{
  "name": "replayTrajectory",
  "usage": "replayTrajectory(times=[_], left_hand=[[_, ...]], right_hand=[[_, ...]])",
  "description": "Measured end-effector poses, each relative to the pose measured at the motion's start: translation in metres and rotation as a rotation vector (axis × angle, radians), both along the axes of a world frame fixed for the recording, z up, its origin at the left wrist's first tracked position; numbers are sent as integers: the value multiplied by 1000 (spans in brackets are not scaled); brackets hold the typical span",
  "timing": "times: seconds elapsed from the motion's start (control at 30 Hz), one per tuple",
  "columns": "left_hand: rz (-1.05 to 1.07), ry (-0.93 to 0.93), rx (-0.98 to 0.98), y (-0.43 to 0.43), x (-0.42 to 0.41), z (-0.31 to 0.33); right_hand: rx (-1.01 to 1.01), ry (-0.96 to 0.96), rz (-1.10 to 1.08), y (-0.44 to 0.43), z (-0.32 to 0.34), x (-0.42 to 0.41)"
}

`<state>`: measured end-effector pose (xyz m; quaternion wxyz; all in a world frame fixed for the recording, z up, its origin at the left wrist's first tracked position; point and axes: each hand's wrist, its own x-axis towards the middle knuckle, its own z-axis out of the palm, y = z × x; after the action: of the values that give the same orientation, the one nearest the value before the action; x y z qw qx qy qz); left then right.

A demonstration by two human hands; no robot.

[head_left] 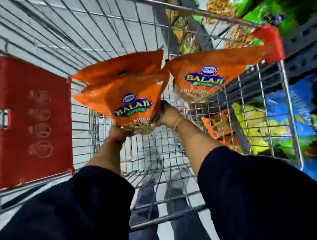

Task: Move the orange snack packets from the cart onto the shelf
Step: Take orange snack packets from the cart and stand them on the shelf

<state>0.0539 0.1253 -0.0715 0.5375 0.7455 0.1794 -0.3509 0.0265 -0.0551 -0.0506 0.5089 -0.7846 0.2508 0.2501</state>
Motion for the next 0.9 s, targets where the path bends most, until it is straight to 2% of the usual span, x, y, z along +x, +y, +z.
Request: replayTrajectory(times=[0.1, 0.2, 0.3, 0.47, 0.67, 0.8, 0.9], left_hand=[[-89, 83, 37, 0, 7, 23], [-268, 183, 127, 9, 8, 60], [-317, 93, 67, 4, 8, 106], [-441, -189, -274, -35, -20, 208], [-665, -353, -551, -133, -73, 291], [-920, -466, -679, -222, -153, 334], [-1101, -440, -749, -294, -226, 342]], right_hand=[[18, 4, -51, -1, 13, -2], [91, -9, -102, -3, 44, -18], [150, -125, -225, -4, 90, -41], [271, -467, -540, -19, 176, -101], [73, -772, -833, -77, 271, -206], [-113, -888, -1080, -120, 308, -308], [-231, -931, -1262, -147, 321, -393]])
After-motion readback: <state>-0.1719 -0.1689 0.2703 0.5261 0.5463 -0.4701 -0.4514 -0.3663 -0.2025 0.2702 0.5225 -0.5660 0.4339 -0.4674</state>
